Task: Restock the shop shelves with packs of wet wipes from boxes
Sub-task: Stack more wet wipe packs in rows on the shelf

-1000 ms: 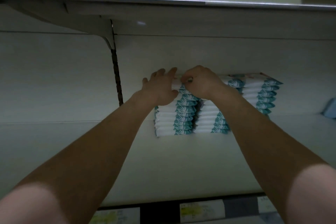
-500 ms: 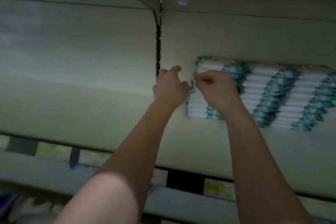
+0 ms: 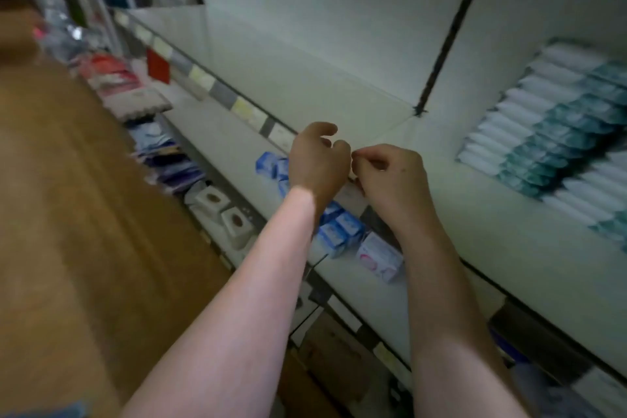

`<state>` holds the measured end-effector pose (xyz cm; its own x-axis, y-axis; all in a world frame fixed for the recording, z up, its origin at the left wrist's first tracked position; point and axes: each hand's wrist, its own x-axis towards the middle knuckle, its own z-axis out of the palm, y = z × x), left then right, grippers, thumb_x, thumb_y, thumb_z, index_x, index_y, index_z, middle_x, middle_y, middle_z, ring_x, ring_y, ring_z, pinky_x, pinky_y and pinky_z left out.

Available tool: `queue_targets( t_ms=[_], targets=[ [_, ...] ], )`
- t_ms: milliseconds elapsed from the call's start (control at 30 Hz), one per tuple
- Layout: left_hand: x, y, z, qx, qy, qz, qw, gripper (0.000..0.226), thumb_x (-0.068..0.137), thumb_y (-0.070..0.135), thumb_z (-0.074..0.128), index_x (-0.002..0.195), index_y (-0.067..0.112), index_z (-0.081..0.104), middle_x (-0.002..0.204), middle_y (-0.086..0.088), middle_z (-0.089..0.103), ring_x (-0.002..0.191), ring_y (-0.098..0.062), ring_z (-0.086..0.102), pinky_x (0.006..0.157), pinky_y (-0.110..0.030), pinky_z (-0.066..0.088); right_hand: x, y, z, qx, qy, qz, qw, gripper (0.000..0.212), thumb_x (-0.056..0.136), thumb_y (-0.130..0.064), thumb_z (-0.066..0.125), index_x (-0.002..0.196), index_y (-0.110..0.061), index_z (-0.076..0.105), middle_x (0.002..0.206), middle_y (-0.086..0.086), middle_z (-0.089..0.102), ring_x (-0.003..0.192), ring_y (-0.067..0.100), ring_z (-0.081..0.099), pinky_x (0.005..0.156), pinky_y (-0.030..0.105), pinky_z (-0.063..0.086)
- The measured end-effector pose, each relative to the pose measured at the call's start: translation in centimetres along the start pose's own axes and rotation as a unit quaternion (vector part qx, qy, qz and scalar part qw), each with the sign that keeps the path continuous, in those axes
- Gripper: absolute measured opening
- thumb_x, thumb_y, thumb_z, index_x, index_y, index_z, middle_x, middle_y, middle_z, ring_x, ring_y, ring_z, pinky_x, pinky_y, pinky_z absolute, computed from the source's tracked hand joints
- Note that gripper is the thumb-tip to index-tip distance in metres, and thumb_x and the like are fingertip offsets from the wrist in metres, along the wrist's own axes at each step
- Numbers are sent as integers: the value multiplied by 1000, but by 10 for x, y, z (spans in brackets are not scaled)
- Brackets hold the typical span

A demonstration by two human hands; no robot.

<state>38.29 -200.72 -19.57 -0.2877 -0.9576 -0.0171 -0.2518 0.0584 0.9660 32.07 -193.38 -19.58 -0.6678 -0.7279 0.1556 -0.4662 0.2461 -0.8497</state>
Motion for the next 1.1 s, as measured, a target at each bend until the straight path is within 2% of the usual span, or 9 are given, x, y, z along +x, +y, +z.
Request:
queue_targets(
  t_ms=[100, 233, 400, 533, 600, 700, 833, 967, 1100],
  targets=[
    [-14, -20, -40, 2, 68, -45, 997, 31, 86, 12, 56, 117, 15, 62, 105, -8, 66, 97, -25, 64, 90, -34, 52, -17, -12, 29, 12, -61, -26, 998, 15, 88, -19, 59, 83, -19, 73, 79, 1, 71, 79, 23, 68, 79, 43, 55],
    [-30, -47, -95, -3, 132, -97, 986, 30, 89, 16, 57, 118, 20, 61, 113, -5, 64, 104, -26, 62, 94, -39, 51, -40, -31, 77, 5, -134, -48, 990, 15, 86, -15, 58, 83, -15, 73, 78, 6, 70, 81, 28, 68, 80, 44, 54],
    [-58, -86, -169, 1, 223, -142, 964, 28, 90, 17, 58, 117, 21, 63, 108, 1, 61, 106, -17, 57, 98, -32, 47, -84, -52, 138, -4, -228, -84, 970, 17, 88, -21, 58, 97, -22, 73, 90, 1, 72, 89, 21, 67, 83, 43, 55],
    [-91, -121, -242, -7, 303, -189, 934, 28, 90, 18, 58, 118, 22, 62, 106, 3, 60, 96, -13, 55, 84, -23, 44, -133, -82, 200, -5, -310, -111, 944, 16, 89, -23, 57, 97, -24, 71, 91, -2, 71, 89, 18, 66, 81, 44, 56],
    [-113, -139, -281, -11, 342, -209, 916, 29, 90, 18, 58, 118, 21, 62, 110, 2, 61, 96, -14, 55, 80, -23, 42, -165, -98, 230, -7, -350, -129, 928, 18, 91, -23, 57, 102, -23, 71, 92, -3, 70, 89, 15, 65, 82, 40, 56],
    [-150, -166, -339, -9, 390, -240, 889, 28, 89, 20, 58, 117, 22, 61, 112, 0, 63, 100, -19, 58, 88, -29, 47, -215, -122, 268, -10, -414, -140, 900, 18, 94, -24, 57, 105, -21, 70, 91, -4, 69, 86, 13, 65, 78, 33, 57],
    [-197, -201, -407, -22, 431, -273, 860, 29, 88, 20, 58, 117, 21, 61, 113, -3, 64, 103, -22, 59, 90, -31, 48, -281, -151, 317, -28, -475, -146, 868, 18, 92, -25, 57, 101, -19, 72, 86, -1, 70, 82, 17, 66, 76, 36, 58],
    [-239, -232, -468, -31, 450, -291, 844, 31, 88, 18, 59, 119, 18, 61, 119, -5, 62, 104, -21, 58, 89, -28, 45, -344, -177, 361, -44, -507, -158, 846, 13, 89, -25, 57, 87, -27, 69, 86, 3, 71, 86, 24, 67, 80, 42, 57],
    [-278, -263, -526, -40, 477, -308, 822, 32, 88, 17, 59, 120, 18, 61, 121, -6, 63, 107, -26, 60, 94, -34, 48, -404, -200, 403, -50, -543, -171, 821, 14, 87, -23, 55, 82, -30, 66, 86, 5, 71, 87, 27, 66, 80, 47, 56]
  ],
)
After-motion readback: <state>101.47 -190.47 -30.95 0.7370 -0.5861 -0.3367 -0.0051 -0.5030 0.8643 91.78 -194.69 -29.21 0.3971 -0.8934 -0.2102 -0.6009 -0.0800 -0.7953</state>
